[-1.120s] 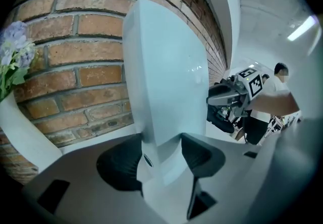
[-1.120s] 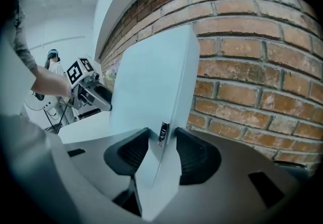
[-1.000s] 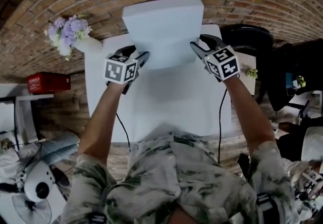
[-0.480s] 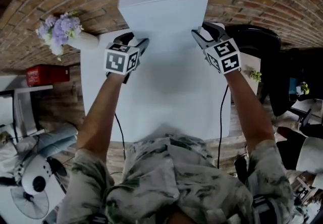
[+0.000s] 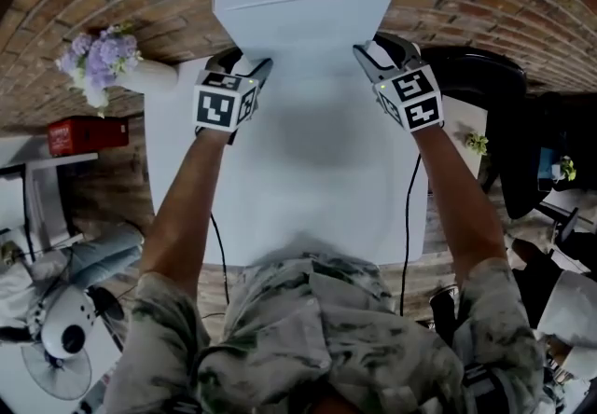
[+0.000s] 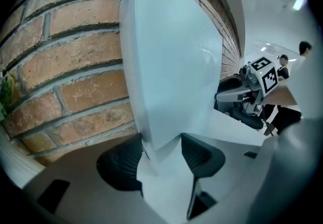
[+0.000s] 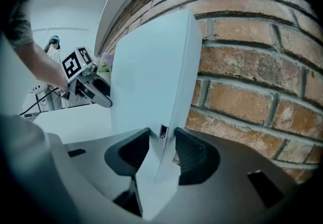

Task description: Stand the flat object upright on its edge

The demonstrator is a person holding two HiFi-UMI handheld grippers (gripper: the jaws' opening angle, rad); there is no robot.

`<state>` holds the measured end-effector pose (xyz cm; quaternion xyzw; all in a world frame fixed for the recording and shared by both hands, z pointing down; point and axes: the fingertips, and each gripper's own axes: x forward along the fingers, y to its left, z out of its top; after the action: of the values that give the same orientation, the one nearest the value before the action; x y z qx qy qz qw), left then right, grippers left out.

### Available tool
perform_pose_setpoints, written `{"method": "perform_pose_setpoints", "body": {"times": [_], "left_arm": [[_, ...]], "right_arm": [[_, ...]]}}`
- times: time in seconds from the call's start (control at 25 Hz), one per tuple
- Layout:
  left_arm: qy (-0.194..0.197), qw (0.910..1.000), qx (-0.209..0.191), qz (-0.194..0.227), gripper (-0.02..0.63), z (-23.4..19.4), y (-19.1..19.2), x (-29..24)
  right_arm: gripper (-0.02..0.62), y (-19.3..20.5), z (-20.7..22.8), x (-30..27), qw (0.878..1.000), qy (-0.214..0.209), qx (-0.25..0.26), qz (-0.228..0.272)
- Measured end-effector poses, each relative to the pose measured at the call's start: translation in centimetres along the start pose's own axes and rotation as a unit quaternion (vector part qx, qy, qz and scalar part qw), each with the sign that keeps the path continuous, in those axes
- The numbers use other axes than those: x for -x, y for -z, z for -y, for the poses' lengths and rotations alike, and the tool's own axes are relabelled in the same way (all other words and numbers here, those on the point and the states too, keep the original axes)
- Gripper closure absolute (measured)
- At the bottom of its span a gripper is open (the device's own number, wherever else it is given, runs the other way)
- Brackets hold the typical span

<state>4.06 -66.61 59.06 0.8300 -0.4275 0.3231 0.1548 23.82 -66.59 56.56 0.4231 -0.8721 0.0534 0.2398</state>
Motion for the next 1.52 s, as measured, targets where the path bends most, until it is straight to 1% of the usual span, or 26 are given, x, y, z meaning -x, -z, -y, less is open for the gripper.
{"method": "perform_pose_setpoints", "body": {"times": [0.28, 0.76, 1.04, 1.2, 1.32, 1.52], "left_arm": [[-0.006, 1.0000, 0.001, 0.003, 0.348, -0.7, -0.1, -1.6], [-0.013, 0.9999, 0.000, 0.007, 0.347, -1.6, -0.5, -2.6], [-0.015, 0.9998, 0.004, 0.009, 0.347, -1.4, -0.4, -2.6], [-0.027, 0.9995, 0.014, 0.011, 0.347, -1.4, -0.1, -2.2], [-0.039, 0.9989, 0.020, 0.015, 0.345, -1.5, 0.0, -1.7], [-0.055, 0.9976, 0.033, 0.027, 0.345, -1.7, 0.5, 0.0]], "right_arm": [[0.420, 0.0, 0.7, -0.8, 1.000, 0.008, 0.007, 0.002], [0.422, -0.1, 1.2, -1.5, 1.000, 0.013, 0.003, 0.008], [0.405, 0.1, 1.3, -1.4, 1.000, 0.012, 0.000, 0.009], [0.397, 0.2, 1.2, -1.5, 1.000, 0.011, -0.019, 0.011], [0.380, 0.4, 1.4, -1.1, 0.999, 0.018, -0.032, 0.013], [0.380, 1.3, 1.2, 0.0, 0.998, 0.023, -0.050, 0.008]]}}
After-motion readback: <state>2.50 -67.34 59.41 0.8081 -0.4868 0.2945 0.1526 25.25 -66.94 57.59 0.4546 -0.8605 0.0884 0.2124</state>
